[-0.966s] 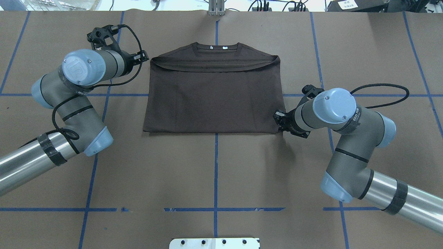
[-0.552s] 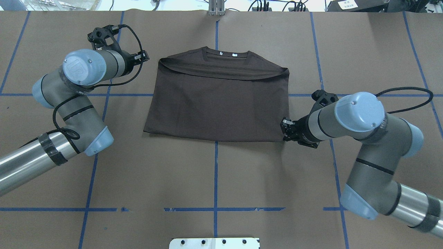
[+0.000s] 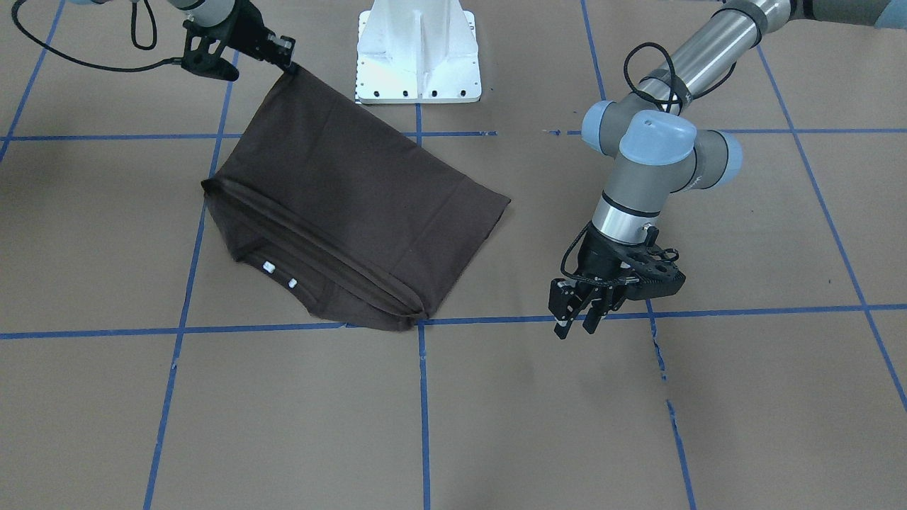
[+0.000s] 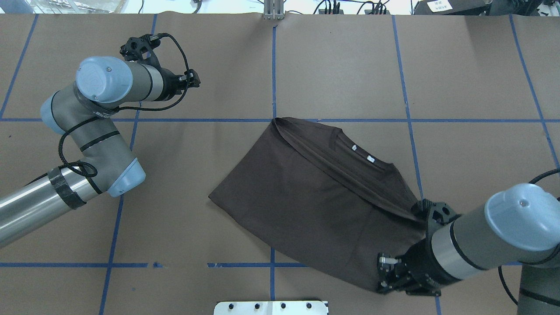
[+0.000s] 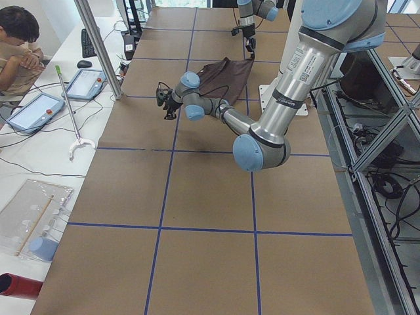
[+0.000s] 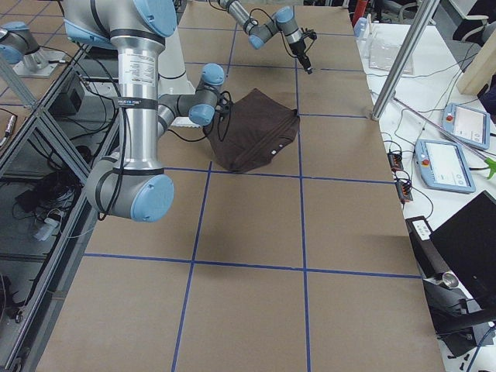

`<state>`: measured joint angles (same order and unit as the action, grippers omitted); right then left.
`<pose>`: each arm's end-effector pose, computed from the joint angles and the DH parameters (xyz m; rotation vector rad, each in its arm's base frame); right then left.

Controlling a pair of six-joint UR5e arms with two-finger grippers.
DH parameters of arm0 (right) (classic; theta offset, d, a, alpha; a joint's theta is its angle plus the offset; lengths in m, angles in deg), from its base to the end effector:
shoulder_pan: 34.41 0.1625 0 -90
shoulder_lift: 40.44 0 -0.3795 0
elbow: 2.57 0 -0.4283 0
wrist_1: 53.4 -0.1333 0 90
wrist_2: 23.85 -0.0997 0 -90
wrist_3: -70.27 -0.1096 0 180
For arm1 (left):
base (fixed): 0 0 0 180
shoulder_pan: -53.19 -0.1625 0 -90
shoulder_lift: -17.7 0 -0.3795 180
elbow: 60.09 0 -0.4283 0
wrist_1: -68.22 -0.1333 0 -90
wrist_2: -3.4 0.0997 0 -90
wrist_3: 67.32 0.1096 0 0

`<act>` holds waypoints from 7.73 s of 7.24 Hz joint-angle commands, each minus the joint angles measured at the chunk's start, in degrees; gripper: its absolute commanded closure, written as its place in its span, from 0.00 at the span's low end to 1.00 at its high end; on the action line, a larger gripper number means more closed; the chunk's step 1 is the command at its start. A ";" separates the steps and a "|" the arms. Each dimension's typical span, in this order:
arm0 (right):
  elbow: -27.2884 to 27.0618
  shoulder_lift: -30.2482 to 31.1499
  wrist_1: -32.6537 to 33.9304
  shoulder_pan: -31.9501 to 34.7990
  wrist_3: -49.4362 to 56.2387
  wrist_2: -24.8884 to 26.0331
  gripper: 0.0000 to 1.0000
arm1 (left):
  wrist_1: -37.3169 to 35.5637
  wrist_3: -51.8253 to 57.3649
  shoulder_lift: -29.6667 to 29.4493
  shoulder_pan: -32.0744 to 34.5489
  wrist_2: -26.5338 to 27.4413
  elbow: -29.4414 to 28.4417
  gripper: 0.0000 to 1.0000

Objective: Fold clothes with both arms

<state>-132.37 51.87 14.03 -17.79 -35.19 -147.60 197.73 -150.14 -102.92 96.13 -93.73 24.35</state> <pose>-0.4136 -0.1990 0.2401 -0.5217 -1.0191 0.1890 0.4472 -0.5797 0.2643 0.3804 1.0784 -0.4855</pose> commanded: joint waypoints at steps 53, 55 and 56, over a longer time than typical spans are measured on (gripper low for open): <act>28.19 -31.49 14.15 2.45 -8.97 29.45 0.36 | 3.21 -15.53 -4.27 3.81 -11.68 0.29 0.26; 29.25 -31.76 13.70 2.27 -9.15 29.45 0.46 | 3.21 -15.44 -4.27 3.73 -11.77 0.37 0.26; 29.34 -31.76 13.53 2.18 -9.15 29.36 0.53 | 3.21 -15.44 -4.27 3.73 -11.68 0.37 0.26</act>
<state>-103.45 20.20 27.80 -15.50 -44.23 -118.19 200.94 -165.59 -107.19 99.87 -105.45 24.69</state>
